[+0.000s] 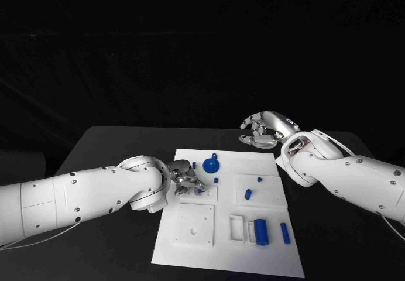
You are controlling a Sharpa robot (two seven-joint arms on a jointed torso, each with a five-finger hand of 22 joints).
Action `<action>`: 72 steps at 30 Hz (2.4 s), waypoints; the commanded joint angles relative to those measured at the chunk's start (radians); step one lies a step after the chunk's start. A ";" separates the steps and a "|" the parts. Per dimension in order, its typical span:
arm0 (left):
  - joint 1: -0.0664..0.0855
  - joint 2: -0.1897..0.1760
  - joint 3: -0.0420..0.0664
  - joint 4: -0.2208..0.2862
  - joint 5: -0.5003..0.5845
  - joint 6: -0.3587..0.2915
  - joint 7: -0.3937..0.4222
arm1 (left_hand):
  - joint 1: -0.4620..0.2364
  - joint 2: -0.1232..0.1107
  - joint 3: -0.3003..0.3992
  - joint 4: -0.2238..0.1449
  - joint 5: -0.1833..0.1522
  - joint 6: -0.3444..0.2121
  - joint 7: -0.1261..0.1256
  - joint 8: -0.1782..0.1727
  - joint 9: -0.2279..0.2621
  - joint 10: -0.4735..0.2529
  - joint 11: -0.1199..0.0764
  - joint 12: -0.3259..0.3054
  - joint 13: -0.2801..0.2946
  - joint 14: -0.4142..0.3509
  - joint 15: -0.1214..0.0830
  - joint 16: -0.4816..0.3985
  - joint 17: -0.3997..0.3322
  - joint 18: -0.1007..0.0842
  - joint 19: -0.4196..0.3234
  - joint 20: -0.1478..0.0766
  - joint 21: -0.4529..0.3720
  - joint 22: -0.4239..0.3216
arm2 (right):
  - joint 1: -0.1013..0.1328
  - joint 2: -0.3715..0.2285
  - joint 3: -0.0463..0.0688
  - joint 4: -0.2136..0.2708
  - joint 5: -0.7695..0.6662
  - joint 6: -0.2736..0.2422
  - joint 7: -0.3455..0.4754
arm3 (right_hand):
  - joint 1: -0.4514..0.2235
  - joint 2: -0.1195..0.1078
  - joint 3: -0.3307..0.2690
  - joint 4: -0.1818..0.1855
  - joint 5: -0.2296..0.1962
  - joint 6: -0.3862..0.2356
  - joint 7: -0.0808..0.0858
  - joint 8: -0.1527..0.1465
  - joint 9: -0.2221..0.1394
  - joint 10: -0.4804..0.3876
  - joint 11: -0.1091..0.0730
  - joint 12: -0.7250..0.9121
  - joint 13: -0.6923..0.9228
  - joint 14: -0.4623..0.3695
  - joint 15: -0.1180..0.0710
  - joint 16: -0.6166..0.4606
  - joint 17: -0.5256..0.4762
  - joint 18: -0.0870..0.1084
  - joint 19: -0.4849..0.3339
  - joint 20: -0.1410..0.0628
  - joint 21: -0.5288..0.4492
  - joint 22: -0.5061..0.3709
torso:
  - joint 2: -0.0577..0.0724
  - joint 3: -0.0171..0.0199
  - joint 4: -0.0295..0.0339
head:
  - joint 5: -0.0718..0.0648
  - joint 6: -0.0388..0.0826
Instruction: Assemble the parts on the task board
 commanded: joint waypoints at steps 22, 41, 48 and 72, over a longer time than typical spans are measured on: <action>0.068 0.096 0.003 -0.136 0.072 0.280 -0.102 | 0.036 0.063 0.056 -0.075 0.028 0.050 -0.031 -0.011 0.008 -0.062 -0.030 0.006 0.005 -0.012 -0.018 0.010 -0.001 0.016 -0.009 -0.134 -0.005 0.007 | 0.000 0.005 0.000 -0.003 -0.008 0.012 -0.001 | 0.002 0.009 -0.002 0.002 0.003 -0.002 0.011 0.004 0.002 0.002 -0.005 0.005 -0.003 0.003 -0.001 0.006 -0.002 0.030 0.002 -0.004 -0.002 0.017 | -0.001 0.0015 0.0011 | 0.003 0.001; 0.071 0.126 -0.002 -0.178 0.078 0.352 -0.117 | 0.027 0.071 0.054 -0.089 0.067 0.060 -0.034 -0.016 0.020 -0.061 -0.033 0.017 0.013 -0.010 -0.021 0.022 0.003 0.016 -0.006 -0.135 -0.001 0.008 | 0.000 0.006 0.000 -0.001 -0.008 0.012 -0.001 | 0.003 0.008 -0.003 0.001 0.003 -0.002 0.011 0.005 0.002 0.002 -0.005 0.006 -0.004 0.003 -0.001 0.006 -0.002 0.030 0.003 -0.004 -0.002 0.017 | 0.000 -0.0003 0.0010 | 0.004 -0.006; 0.071 0.128 -0.002 -0.179 0.050 0.348 -0.115 | 0.026 0.072 0.054 -0.090 0.069 0.061 -0.034 -0.017 0.021 -0.061 -0.033 0.017 0.014 -0.010 -0.021 0.023 0.003 0.016 -0.006 -0.135 -0.001 0.008 | 0.000 0.005 0.000 0.000 -0.008 0.012 -0.001 | 0.003 0.008 -0.003 0.001 0.003 -0.002 0.011 0.005 0.002 0.002 -0.005 0.006 -0.004 0.004 -0.001 0.006 -0.002 0.030 0.003 -0.004 -0.002 0.017 | 0.000 -0.0005 0.0020 | 0.004 -0.007; 0.070 0.131 -0.007 -0.186 0.018 0.351 -0.108 | 0.024 0.071 0.054 -0.090 0.071 0.063 -0.035 -0.018 0.023 -0.061 -0.034 0.019 0.015 -0.010 -0.021 0.024 0.003 0.016 -0.005 -0.136 0.000 0.008 | 0.000 0.005 0.000 0.001 -0.009 0.012 -0.001 | 0.004 0.008 -0.003 0.001 0.003 -0.002 0.010 0.005 0.002 0.002 -0.005 0.006 -0.005 0.004 -0.001 0.006 -0.002 0.030 0.003 -0.004 -0.003 0.017 | 0.000 -0.0006 0.0015 | 0.005 -0.010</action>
